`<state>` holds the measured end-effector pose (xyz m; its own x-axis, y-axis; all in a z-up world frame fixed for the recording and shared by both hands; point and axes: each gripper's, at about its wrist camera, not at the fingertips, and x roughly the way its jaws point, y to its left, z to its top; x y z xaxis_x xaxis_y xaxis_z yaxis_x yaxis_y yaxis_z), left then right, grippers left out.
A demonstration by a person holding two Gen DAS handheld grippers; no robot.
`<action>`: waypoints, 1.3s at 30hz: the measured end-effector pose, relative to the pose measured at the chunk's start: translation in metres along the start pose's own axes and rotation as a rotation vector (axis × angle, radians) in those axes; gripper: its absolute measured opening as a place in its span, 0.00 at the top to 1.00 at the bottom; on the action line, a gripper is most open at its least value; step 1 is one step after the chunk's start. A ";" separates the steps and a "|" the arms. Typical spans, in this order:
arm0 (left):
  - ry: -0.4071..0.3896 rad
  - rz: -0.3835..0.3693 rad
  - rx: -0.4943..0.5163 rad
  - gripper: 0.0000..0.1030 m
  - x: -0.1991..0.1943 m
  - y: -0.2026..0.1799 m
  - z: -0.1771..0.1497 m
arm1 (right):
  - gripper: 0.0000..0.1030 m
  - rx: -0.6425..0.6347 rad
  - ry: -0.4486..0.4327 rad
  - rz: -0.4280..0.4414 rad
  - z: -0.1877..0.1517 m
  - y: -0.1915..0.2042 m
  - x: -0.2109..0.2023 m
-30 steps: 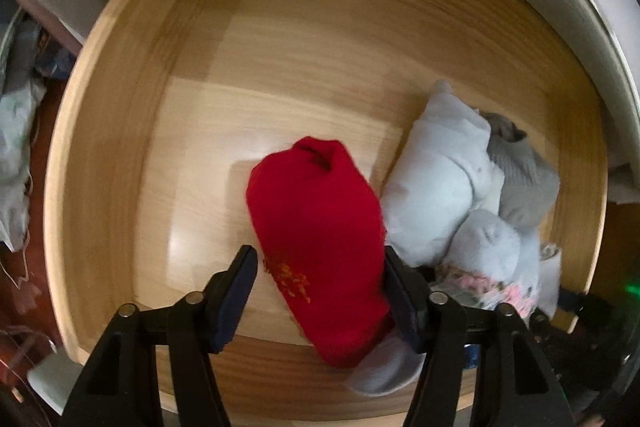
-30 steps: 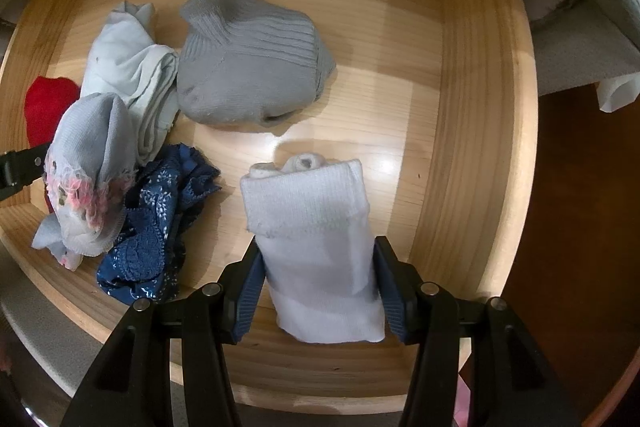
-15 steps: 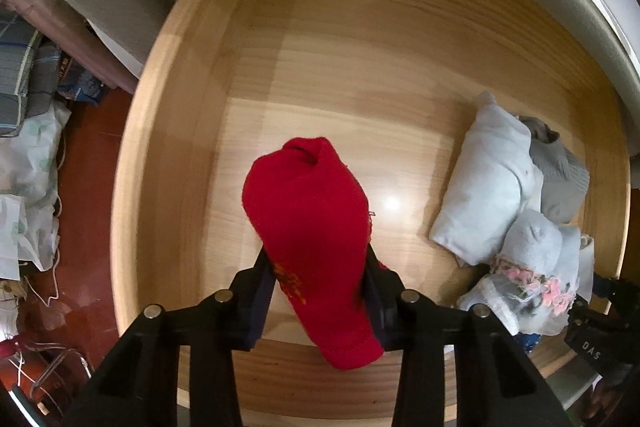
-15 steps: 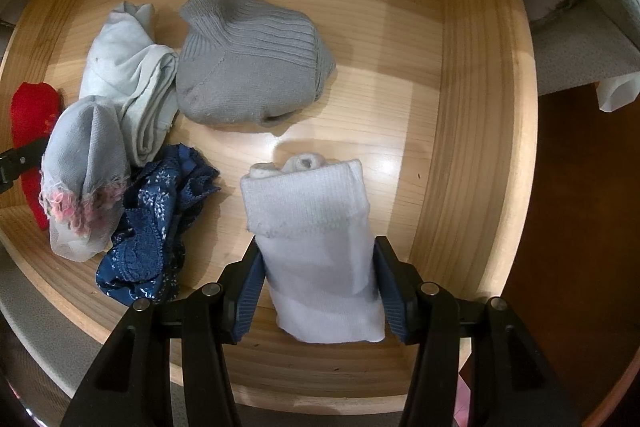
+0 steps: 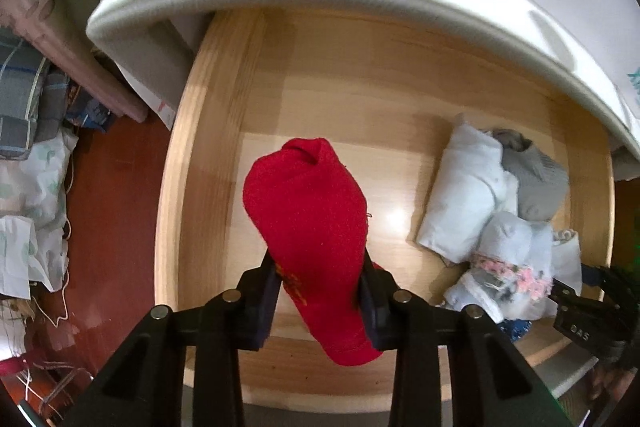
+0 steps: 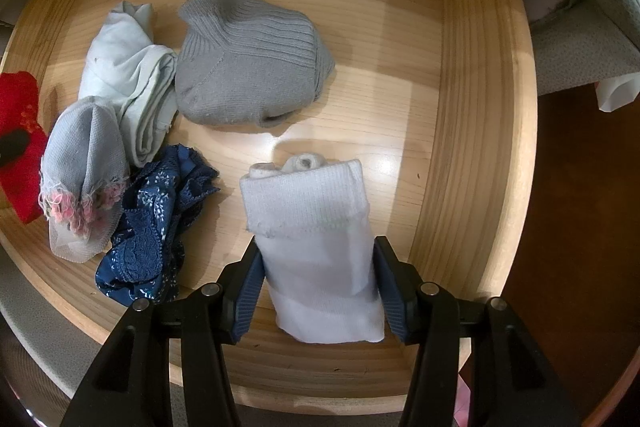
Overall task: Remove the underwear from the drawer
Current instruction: 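Lift the red sock out of the drawer with the left tool, then carry the red sock with the left tool over the white box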
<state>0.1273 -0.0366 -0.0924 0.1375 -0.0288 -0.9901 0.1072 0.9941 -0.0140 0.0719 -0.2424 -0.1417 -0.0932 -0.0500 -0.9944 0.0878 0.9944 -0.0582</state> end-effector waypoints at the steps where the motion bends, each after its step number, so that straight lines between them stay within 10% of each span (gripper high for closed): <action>1: -0.003 0.002 0.006 0.66 -0.005 0.000 -0.002 | 0.51 0.001 0.000 0.000 0.000 0.000 0.000; 39: -0.364 -0.044 0.041 0.66 -0.233 0.011 0.044 | 0.52 0.001 0.001 -0.003 0.004 -0.001 0.001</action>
<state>0.1401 -0.0238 0.1447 0.4725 -0.1143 -0.8739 0.1592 0.9863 -0.0429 0.0758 -0.2441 -0.1434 -0.0944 -0.0528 -0.9941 0.0884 0.9942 -0.0612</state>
